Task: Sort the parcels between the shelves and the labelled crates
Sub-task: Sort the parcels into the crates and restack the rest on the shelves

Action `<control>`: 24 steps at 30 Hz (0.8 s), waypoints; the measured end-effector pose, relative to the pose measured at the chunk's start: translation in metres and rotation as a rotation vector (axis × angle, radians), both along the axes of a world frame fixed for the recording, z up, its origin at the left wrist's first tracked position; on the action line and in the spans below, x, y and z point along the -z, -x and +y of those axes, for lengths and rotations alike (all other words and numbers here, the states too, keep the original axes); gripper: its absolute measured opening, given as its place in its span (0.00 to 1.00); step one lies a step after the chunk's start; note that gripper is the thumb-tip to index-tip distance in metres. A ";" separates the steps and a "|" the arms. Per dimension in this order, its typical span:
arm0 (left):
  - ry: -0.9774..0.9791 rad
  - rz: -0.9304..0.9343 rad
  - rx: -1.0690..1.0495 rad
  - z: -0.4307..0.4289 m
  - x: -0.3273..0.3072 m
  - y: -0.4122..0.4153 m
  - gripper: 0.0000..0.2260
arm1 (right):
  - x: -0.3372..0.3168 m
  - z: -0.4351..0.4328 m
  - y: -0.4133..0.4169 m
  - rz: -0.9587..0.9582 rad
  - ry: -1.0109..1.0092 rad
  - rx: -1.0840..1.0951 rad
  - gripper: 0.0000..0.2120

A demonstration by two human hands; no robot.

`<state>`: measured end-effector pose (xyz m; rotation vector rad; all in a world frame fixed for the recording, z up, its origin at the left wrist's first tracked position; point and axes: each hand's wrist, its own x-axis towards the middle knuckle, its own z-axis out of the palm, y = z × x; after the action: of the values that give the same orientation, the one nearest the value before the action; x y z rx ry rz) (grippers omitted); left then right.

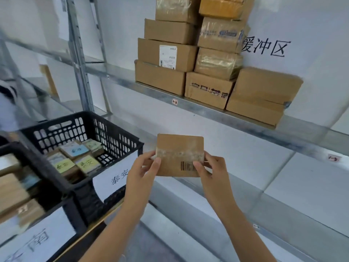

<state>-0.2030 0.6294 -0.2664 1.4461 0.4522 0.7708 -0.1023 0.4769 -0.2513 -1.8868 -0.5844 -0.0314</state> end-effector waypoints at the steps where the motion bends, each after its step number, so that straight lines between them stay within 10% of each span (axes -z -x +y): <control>1: -0.032 0.027 -0.012 0.004 0.005 0.007 0.06 | 0.007 0.005 0.002 0.042 0.000 -0.016 0.13; 8: 0.011 0.118 -0.169 0.035 0.042 0.053 0.08 | 0.039 0.048 0.023 0.138 0.065 -0.100 0.06; 17: 0.212 0.199 -0.279 0.043 0.086 0.093 0.09 | 0.070 0.092 0.046 0.475 -0.089 -0.233 0.29; 24: 0.172 0.192 -0.291 0.069 0.075 0.099 0.12 | 0.071 0.118 0.047 0.562 -0.023 -0.232 0.26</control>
<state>-0.3024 0.6989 -0.3414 1.3133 0.8698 0.8044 -0.1497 0.5954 -0.3223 -1.6893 -0.4032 0.6208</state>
